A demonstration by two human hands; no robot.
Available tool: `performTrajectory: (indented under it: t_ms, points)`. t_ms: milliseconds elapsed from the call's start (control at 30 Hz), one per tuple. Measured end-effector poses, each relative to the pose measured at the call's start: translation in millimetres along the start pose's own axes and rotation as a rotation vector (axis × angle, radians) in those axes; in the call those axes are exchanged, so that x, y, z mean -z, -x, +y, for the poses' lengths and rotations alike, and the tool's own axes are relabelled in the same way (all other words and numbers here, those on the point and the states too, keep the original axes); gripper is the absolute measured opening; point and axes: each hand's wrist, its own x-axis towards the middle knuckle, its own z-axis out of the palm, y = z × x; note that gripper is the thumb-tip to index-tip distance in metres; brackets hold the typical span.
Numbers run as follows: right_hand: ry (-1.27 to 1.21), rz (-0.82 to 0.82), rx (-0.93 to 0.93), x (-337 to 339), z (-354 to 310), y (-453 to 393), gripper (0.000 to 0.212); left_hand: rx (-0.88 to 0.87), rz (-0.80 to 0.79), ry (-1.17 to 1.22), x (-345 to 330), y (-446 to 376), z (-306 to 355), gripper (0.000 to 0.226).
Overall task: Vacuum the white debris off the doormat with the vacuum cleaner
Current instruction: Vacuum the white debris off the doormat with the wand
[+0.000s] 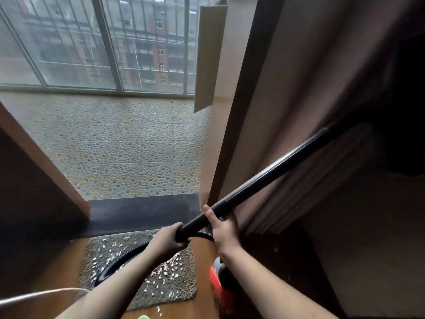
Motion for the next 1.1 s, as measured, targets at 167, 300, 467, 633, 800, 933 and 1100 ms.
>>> performTrajectory:
  t_ms: [167, 300, 467, 633, 800, 933, 1100]
  points:
    - [0.131, -0.014, 0.083, -13.9, -10.3, 9.7, 0.040, -0.012, 0.067, 0.086, 14.4, 5.0, 15.4, 0.029]
    - [0.174, -0.045, 0.172, -26.6, -19.3, 16.7, 0.026, -0.021, 0.117, 0.218, 27.5, 11.5, 25.9, 0.030]
    - [0.302, -0.135, 0.275, -51.7, -33.2, 29.8, 0.023, -0.043, 0.203, 0.323, 53.5, 25.5, 39.7, 0.032]
    - [0.391, -0.300, 0.387, -83.9, -57.5, 39.7, 0.023, 0.001, 0.334, 0.481, 78.6, 45.4, 30.8, 0.018]
    - [0.510, -0.483, 0.491, -125.7, -78.1, 55.2, 0.033, 0.086, 0.459, 0.484, 106.7, 72.3, 26.4, 0.012]
    - [0.579, -0.627, 0.519, -158.5, -87.3, 64.8, 0.033, 0.182, 0.568, 0.576, 114.4, 87.6, 11.4, 0.013]
    - [0.667, -0.761, 0.529, -192.2, -85.3, 70.1, 0.033, 0.204, 0.611, 0.848, 115.7, 105.3, 1.2, 0.025]
